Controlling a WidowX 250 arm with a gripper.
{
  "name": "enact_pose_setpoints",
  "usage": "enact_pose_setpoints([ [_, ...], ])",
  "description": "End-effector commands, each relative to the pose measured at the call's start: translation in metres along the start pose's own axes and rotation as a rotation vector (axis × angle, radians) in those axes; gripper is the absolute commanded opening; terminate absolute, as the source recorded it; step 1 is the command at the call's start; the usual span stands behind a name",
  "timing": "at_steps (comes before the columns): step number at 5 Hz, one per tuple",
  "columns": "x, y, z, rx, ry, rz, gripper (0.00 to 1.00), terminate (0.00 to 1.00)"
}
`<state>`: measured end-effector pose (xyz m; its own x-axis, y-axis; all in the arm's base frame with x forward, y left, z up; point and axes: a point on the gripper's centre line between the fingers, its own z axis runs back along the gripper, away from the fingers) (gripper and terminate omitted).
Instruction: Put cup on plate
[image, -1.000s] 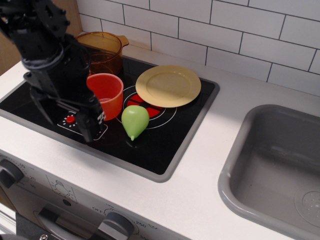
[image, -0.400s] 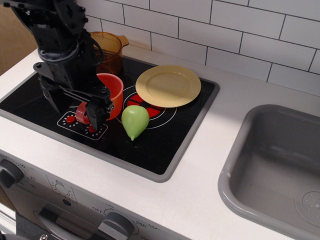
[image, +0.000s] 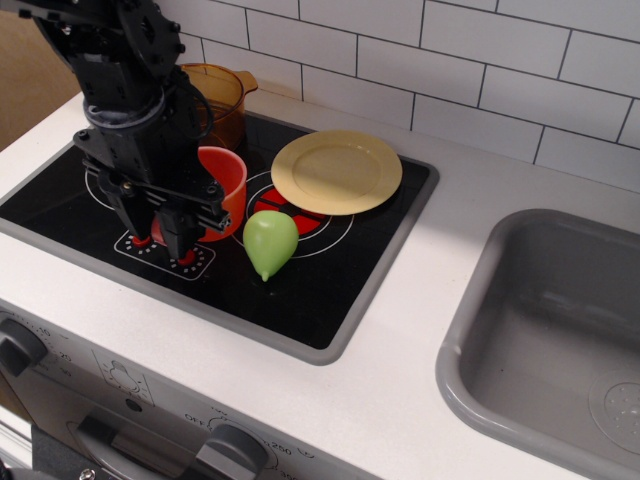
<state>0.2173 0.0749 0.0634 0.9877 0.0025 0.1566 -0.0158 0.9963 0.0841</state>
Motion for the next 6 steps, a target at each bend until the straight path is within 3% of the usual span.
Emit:
enact_pose_setpoints([
  [1, 0.014, 0.009, 0.018, 0.041, -0.072, 0.05, 0.0, 0.0],
  [4, 0.036, 0.002, 0.05, -0.032, -0.117, 0.085, 0.0, 0.0],
  [6, 0.062, -0.024, 0.043, -0.042, -0.106, 0.094, 0.0, 0.0],
])
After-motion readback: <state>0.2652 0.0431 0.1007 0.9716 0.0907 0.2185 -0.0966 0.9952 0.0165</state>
